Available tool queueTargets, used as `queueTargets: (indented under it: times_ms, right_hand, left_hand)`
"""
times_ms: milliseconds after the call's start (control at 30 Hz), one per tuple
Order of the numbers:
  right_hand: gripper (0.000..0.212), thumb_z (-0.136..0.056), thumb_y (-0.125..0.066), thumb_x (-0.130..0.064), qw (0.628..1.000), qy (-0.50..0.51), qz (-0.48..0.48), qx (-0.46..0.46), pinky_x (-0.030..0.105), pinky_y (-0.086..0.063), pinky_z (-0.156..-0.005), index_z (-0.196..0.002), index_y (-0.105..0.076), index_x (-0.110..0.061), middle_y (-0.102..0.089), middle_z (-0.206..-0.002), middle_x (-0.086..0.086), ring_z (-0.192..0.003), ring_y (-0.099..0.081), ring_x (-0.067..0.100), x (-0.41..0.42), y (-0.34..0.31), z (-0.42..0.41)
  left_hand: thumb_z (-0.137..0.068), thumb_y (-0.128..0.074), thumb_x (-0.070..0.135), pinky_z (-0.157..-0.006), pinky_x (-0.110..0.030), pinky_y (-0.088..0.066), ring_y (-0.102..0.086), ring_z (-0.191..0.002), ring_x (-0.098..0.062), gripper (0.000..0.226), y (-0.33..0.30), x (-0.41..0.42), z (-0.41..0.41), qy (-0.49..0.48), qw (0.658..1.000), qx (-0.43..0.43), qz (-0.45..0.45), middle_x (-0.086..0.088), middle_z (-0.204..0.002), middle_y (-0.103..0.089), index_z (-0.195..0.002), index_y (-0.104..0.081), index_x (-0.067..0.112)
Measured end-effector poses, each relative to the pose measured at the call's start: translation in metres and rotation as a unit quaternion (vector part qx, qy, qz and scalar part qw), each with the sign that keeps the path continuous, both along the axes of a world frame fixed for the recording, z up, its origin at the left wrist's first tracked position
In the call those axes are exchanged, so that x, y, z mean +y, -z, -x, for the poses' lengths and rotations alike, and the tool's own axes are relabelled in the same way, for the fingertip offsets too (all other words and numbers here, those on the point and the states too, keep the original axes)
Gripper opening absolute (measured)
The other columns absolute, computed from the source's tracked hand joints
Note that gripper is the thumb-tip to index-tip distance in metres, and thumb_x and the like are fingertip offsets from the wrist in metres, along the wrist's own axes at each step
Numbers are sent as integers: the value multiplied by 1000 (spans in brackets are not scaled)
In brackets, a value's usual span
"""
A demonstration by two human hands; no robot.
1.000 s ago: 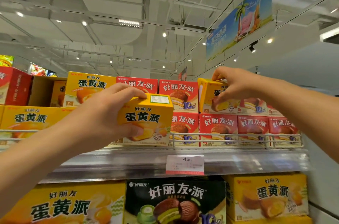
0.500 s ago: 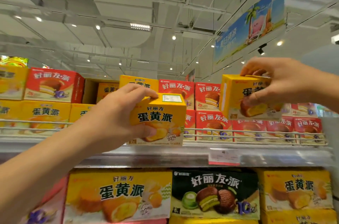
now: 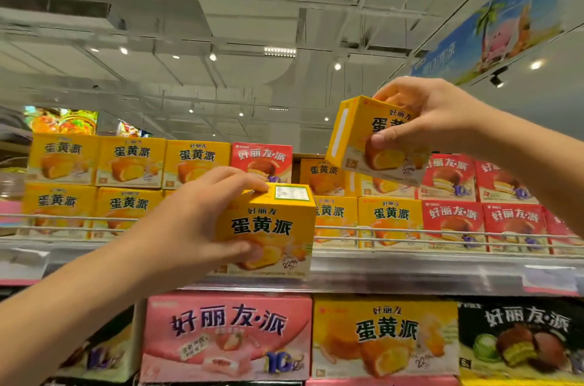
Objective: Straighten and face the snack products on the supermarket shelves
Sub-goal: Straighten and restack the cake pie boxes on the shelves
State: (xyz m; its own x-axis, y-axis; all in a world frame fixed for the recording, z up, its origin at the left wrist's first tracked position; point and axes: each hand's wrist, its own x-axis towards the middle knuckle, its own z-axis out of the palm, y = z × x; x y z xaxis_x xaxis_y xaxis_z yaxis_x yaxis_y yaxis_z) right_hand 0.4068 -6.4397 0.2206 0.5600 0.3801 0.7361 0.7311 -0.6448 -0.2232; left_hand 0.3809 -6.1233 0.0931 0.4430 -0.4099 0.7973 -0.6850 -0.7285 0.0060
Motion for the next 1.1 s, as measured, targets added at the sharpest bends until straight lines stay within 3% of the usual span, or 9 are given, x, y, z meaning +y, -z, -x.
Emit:
queueTargets:
  times_ms: [233, 400, 533, 767, 967, 1100]
  right_hand:
    - [56, -59, -84, -43, 999, 32, -19, -21, 39, -59, -74, -108, -61, -26, -69, -103, 0, -89, -69, 19, 48, -30, -31]
    - [52, -67, -85, -37, 997, 70, -25, -33, 28, -57, -60, -111, -60, -25, -68, -98, -3, -82, -68, 13, 65, -41, -62]
    - [54, -66, -85, -39, 995, 102, -7, -21, 31, -57, -62, -111, -58, -25, -66, -103, -2, -84, -65, 13, 60, -39, -79]
    - [56, -68, -84, -41, 994, 109, 10, 10, 42, -60, -72, -114, -56, -27, -66, -107, -1, -88, -68, 19, 51, -33, -97]
    - [57, -65, -85, -43, 991, 116, 62, 32, 31, -58, -62, -113, -56, -32, -65, -105, -6, -81, -66, 11, 62, -25, -109]
    - [60, -64, -85, -45, 984, 135, 102, 54, 35, -60, -67, -114, -53, -32, -63, -108, -4, -83, -66, 13, 68, -17, -120]
  left_hand:
    - [-59, -63, 64, -91, -29, -51, -50, -111, 6, 67, 2, 36, 4, -3, 1000, 2, 1, 27, -124, -49, -122, -52, 44]
    - [-59, -66, 61, -89, -24, -50, -50, -112, 7, 65, -6, 47, 4, -18, 1000, -8, 2, 27, -125, -49, -120, -52, 45]
    - [-59, -65, 60, -83, -21, -52, -52, -106, 8, 66, -10, 47, -1, -19, 1000, -5, 10, 31, -121, -48, -122, -52, 44]
    - [-63, -70, 61, -88, -16, -48, -49, -111, 9, 61, -5, 40, -16, -17, 1000, -2, -1, 30, -127, -45, -119, -47, 51]
    - [-63, -60, 72, -90, -16, -43, -49, -114, 6, 63, 0, 41, -27, -21, 1000, -6, -15, 29, -128, -45, -121, -45, 53]
    - [-66, -70, 57, -91, -15, -40, -47, -115, 7, 61, 2, 43, -31, -40, 999, -3, -24, 31, -129, -42, -119, -40, 58]
